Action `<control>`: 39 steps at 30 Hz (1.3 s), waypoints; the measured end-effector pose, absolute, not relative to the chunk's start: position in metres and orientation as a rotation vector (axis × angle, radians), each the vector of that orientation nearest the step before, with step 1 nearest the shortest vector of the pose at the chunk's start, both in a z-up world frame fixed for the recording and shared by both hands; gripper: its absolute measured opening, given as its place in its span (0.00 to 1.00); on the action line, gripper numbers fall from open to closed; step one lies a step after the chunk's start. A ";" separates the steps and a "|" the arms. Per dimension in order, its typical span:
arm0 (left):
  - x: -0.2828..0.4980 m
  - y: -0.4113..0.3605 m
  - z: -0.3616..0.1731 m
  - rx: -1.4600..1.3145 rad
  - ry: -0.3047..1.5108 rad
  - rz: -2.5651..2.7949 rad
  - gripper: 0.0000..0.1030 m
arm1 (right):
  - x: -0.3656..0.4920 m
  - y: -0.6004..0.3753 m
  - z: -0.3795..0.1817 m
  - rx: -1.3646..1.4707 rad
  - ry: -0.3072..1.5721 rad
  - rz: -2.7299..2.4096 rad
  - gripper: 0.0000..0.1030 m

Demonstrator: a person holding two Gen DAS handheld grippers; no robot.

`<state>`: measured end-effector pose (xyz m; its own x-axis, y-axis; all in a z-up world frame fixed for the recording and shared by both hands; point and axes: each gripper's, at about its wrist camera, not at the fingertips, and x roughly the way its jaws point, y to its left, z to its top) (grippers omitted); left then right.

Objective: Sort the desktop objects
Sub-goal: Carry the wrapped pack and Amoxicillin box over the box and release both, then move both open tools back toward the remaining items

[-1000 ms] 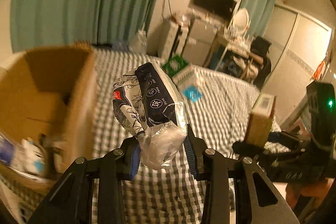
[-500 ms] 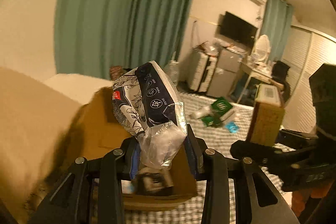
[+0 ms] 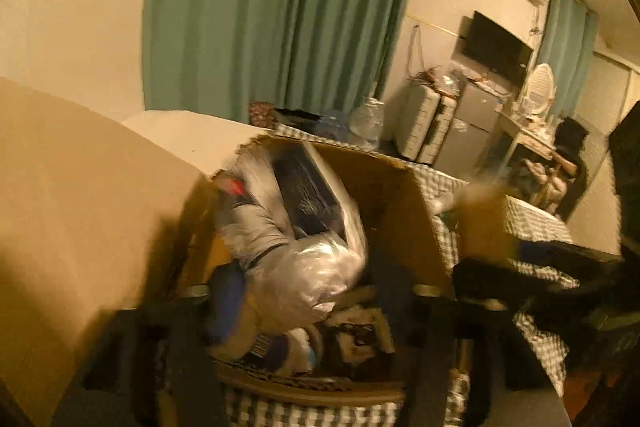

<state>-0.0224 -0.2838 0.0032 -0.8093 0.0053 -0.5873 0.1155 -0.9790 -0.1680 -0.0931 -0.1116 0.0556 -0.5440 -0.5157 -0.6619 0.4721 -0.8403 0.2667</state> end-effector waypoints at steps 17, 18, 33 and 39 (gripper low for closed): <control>0.012 -0.187 0.007 0.890 0.258 -2.965 1.00 | -0.046 0.074 0.037 0.910 -0.099 -2.910 0.96; 0.013 -0.175 0.005 0.890 0.259 -2.976 1.00 | -0.040 0.088 0.032 0.903 -0.118 -2.958 0.96; 0.000 -0.065 -0.055 1.070 0.072 -2.949 1.00 | -0.039 0.171 -0.020 0.962 -0.383 -3.010 0.97; -0.028 -0.037 -0.048 1.120 0.124 -2.985 1.00 | -0.049 0.196 -0.025 0.965 -0.465 -3.054 0.97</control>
<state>-0.0279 -0.0369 -0.0477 -0.7523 0.0730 -0.6548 -0.0186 -0.9958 -0.0896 -0.0488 0.1960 -0.0253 -0.8180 0.0039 -0.5752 -0.1751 -0.9542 0.2425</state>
